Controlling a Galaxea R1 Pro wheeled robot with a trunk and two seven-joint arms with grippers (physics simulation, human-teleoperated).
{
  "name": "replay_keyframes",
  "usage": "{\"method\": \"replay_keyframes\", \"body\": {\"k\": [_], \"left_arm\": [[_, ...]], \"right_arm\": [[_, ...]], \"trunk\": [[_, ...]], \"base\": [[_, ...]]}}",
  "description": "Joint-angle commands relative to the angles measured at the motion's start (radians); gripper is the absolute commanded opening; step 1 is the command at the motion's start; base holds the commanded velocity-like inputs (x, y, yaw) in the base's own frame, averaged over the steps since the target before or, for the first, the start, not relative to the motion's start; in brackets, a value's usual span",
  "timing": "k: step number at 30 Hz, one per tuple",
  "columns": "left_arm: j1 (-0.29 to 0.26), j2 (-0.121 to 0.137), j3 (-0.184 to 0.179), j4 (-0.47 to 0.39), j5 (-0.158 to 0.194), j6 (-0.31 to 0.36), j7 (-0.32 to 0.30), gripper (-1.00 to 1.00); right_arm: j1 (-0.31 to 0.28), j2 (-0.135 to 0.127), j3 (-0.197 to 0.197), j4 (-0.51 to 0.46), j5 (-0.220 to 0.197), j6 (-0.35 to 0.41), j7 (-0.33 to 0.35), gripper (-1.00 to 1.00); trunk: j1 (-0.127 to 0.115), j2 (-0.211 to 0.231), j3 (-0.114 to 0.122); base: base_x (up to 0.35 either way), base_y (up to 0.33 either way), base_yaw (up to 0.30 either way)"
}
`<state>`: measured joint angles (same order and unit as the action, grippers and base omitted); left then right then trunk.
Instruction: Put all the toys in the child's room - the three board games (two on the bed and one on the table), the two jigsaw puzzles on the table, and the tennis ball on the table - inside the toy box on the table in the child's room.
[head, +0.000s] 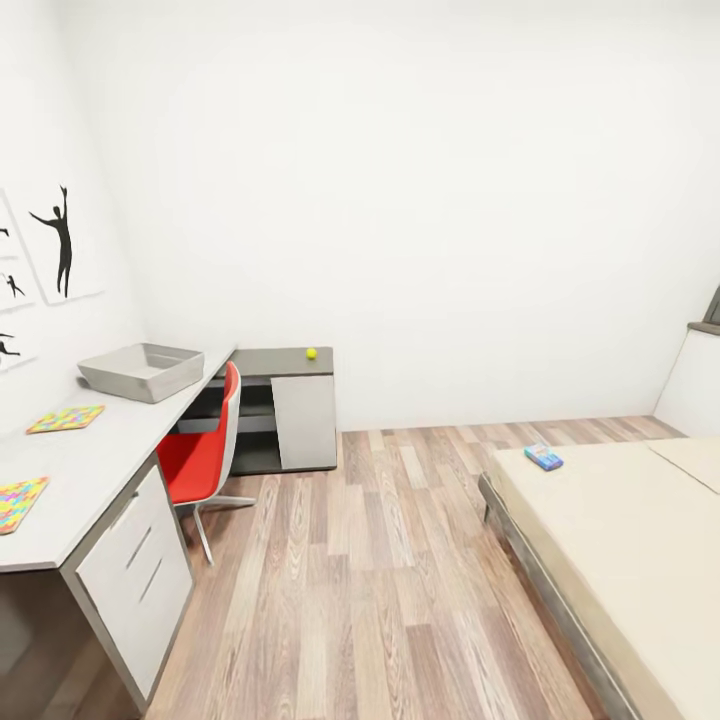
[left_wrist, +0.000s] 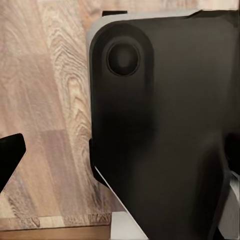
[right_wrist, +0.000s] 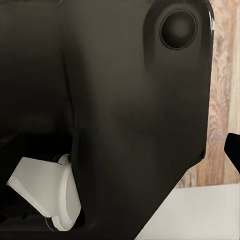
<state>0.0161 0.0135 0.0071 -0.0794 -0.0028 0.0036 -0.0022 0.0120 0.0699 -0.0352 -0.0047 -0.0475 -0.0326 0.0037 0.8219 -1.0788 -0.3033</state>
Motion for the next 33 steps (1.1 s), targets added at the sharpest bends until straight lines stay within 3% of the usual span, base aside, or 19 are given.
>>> {"method": "replay_keyframes", "body": {"k": [1, 8, 14, 23, 28, 33], "left_arm": [[0.001, 0.001, 0.001, -0.010, 0.000, 0.001, 0.000, 1.00], [-0.001, 0.024, 0.003, -0.076, 0.000, 0.006, 0.001, 1.00], [-0.017, 0.043, 0.006, -0.121, 0.000, 0.009, 0.002, 1.00], [-0.135, 0.052, 0.006, -0.149, 0.000, 0.016, 0.008, 1.00], [-0.213, 0.050, 0.009, -0.151, 0.002, 0.019, 0.046, 1.00], [-0.292, 0.047, 0.009, -0.152, 0.002, 0.019, 0.112, 1.00]], "right_arm": [[0.000, 0.000, -0.003, -0.003, -0.005, -0.005, 0.000, 1.00], [0.000, -0.001, -0.003, -0.048, -0.004, -0.022, -0.002, 1.00], [-0.001, -0.003, -0.003, -0.152, -0.003, -0.012, -0.002, 1.00], [-0.046, -0.001, -0.004, -0.332, -0.005, 0.146, -0.018, 1.00], [-0.127, 0.004, -0.007, -0.383, -0.005, 0.245, -0.089, 1.00], [-0.212, 0.012, -0.009, -0.391, -0.008, 0.281, -0.162, 1.00]], "trunk": [[-0.004, 0.007, 0.003], [-0.031, 0.056, 0.024], [-0.054, 0.098, 0.043], [-0.088, 0.161, 0.071], [-0.107, 0.196, 0.087], [-0.127, 0.231, 0.103]], "base": [[0.000, 0.000, 0.000], [0.000, 0.000, 0.000], [0.000, 0.000, 0.000], [0.000, 0.000, 0.000], [0.000, 0.000, 0.000], [0.000, 0.000, 0.000]]}}
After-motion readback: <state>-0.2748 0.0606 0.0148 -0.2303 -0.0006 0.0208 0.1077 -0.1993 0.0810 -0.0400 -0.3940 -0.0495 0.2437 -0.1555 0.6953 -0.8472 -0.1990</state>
